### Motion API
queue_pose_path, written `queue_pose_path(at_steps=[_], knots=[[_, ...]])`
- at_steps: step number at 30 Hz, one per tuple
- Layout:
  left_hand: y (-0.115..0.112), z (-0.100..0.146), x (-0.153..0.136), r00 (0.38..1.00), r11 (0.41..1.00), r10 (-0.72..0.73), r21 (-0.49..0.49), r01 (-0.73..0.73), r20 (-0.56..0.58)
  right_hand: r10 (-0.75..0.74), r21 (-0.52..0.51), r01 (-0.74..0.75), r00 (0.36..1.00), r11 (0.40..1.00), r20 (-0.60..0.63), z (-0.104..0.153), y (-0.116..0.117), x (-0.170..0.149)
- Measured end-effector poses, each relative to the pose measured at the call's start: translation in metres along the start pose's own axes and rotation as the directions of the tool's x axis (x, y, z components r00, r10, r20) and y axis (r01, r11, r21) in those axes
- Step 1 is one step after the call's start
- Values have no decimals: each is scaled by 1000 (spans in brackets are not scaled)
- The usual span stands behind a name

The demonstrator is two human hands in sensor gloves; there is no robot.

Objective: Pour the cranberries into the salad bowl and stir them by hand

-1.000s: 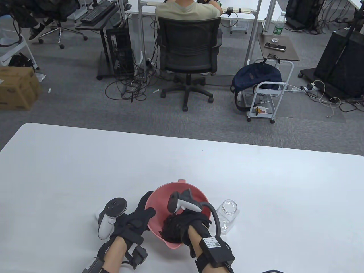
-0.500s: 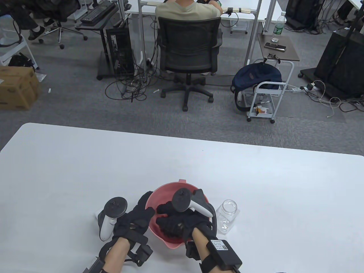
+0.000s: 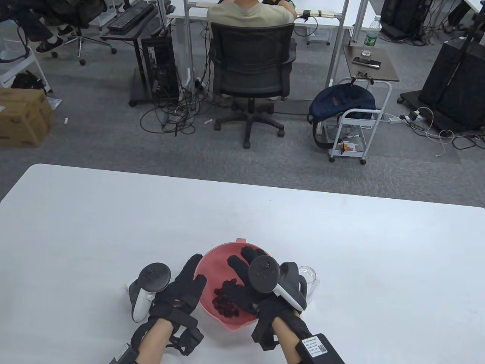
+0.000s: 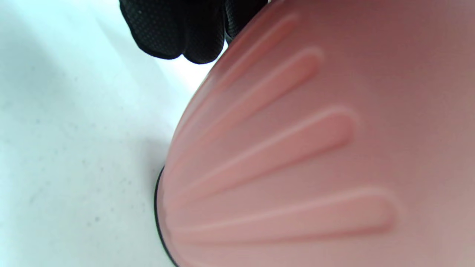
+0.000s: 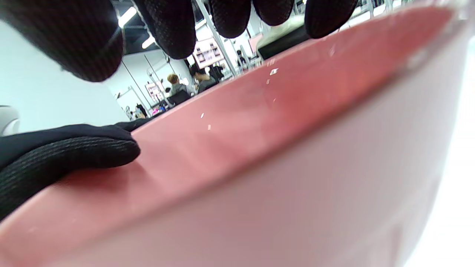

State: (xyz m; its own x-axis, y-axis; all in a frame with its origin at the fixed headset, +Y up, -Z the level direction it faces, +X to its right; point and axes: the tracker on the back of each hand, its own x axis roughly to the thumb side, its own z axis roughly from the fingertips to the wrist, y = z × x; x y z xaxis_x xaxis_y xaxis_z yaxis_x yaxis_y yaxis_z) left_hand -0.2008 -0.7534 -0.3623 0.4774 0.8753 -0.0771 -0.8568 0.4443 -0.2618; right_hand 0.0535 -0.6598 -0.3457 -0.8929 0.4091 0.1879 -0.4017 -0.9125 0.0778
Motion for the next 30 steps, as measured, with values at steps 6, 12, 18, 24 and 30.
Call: queue_pose_path(at_steps=[6,12,18,24,30], knots=[[22,22,25,982,985,-120,137,100,146,44,-120,-45,999,992,-11,14,-22,-6],[41,37,40,901,881,-398,346,322,175,73,-223,-88,995,971,-75,30,-32,-19],[47,44,50,733,687,-672,457,564,107,191,-284,-222,972,933,-135,41,-40,-37],[50,46,51,648,587,-761,462,665,35,144,-281,-188,975,941,-168,47,-35,-64],[51,37,39,604,524,-794,424,739,-72,149,-239,-192,971,952,-185,48,-25,-78]])
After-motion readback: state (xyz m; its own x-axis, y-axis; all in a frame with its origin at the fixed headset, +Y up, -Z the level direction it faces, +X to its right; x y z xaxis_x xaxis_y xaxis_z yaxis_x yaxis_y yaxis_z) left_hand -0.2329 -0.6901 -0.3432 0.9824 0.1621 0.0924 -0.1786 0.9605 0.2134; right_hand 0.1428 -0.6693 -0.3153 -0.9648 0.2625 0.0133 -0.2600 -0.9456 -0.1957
